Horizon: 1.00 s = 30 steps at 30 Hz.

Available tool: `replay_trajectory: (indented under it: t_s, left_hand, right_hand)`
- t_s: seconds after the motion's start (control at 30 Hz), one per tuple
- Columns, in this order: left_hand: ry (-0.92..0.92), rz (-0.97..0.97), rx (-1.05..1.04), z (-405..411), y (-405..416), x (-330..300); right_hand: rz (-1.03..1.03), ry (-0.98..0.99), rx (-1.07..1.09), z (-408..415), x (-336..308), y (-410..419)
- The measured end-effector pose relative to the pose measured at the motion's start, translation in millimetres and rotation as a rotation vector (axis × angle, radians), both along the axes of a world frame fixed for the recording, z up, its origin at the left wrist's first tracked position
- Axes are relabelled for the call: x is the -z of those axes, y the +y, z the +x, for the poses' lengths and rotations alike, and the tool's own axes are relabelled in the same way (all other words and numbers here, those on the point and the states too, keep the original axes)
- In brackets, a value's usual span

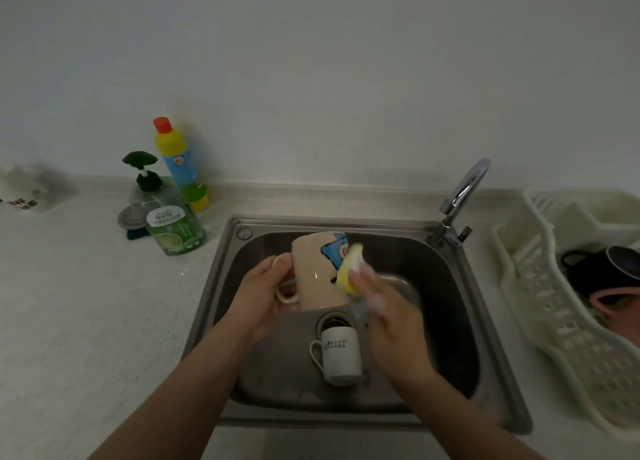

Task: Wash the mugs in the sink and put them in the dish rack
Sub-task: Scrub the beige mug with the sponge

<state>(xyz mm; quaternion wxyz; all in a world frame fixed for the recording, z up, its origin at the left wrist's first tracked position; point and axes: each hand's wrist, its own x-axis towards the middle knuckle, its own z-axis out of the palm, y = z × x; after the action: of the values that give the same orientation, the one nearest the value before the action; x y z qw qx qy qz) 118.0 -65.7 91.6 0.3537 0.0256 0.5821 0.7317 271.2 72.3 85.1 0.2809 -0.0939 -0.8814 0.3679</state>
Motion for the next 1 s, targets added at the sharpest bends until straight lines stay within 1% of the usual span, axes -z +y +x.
replay_trajectory:
  t_s: [0.07,0.17,0.2,0.23,0.3,0.33,0.37,0.43,0.47,0.5,0.57,0.63,0.67,0.7,0.73,0.8,0.87,0.93,0.97,1.0]
  left_hand:
    - [0.083,-0.063,-0.029,-4.0,-2.2,2.4]
    - [0.189,-0.157,-0.008,1.0,1.9,7.0]
    - [0.201,-0.168,-0.011,4.1,4.1,8.0]
    - [0.223,-0.193,-0.013,6.9,6.1,7.7]
    - [0.291,-0.259,-0.021,9.4,7.8,4.6]
    - [0.319,-0.271,-0.030,9.9,7.5,4.0]
    - [0.348,-0.279,-0.041,9.6,7.1,4.4]
    - [0.390,-0.307,-0.054,9.0,6.6,3.9]
    - [0.388,-0.308,-0.064,8.7,6.0,3.5]
    - [0.374,-0.300,-0.070,8.1,5.3,3.1]
    - [0.342,-0.297,-0.067,5.9,3.6,2.8]
    - [0.366,-0.320,-0.060,4.8,1.9,4.0]
    - [0.381,-0.322,-0.051,4.9,2.2,5.0]
    - [0.377,-0.319,-0.040,5.8,3.1,4.7]
    - [0.356,-0.313,-0.035,7.4,3.9,3.9]
    - [0.302,-0.291,-0.039,9.7,4.4,2.7]
    - [0.255,-0.260,-0.050,10.3,2.0,2.0]
    - [0.242,-0.241,-0.054,10.7,-1.2,4.7]
    - [0.236,-0.237,-0.049,10.8,-1.5,5.0]
    - [0.216,-0.229,-0.040,10.8,-1.1,6.2]
  right_hand:
    - [0.118,-0.019,-0.066,12.2,9.7,2.1]
    - [0.226,-0.022,0.000,-19.1,-1.4,18.1]
    - [0.317,-0.044,0.002,-27.6,-5.7,17.6]
    - [0.452,-0.046,-0.029,-29.7,-7.1,11.7]
    - [0.694,-0.028,-0.167,-14.1,5.5,-1.8]
    - [0.750,-0.035,-0.215,-4.5,13.9,-4.4]
    - [0.790,-0.031,-0.215,-2.3,17.7,-1.3]
    - [0.778,-0.125,-0.098,-19.4,12.6,8.3]
    - [0.755,-0.182,-0.038,-29.5,4.0,10.8]
    - [0.774,-0.201,-0.010,-34.4,-1.1,10.0]
    - [0.819,-0.145,-0.121,-25.2,5.0,-2.3]
    - [0.864,-0.118,-0.262,-7.0,17.4,-9.9]
    - [0.855,-0.130,-0.260,-8.4,16.1,-8.3]
    - [0.821,-0.152,-0.210,-18.5,10.0,-5.0]
    - [0.781,-0.159,-0.140,-30.4,0.7,-2.1]
    - [0.771,-0.132,-0.098,-42.6,-11.6,0.4]
    - [0.802,-0.118,-0.172,-25.6,-0.6,-6.9]
    - [0.767,-0.077,-0.268,-4.9,14.4,-10.8]
    - [0.746,-0.044,-0.272,-7.0,11.0,-7.8]
    - [0.730,-0.012,-0.209,-16.4,3.1,-3.9]
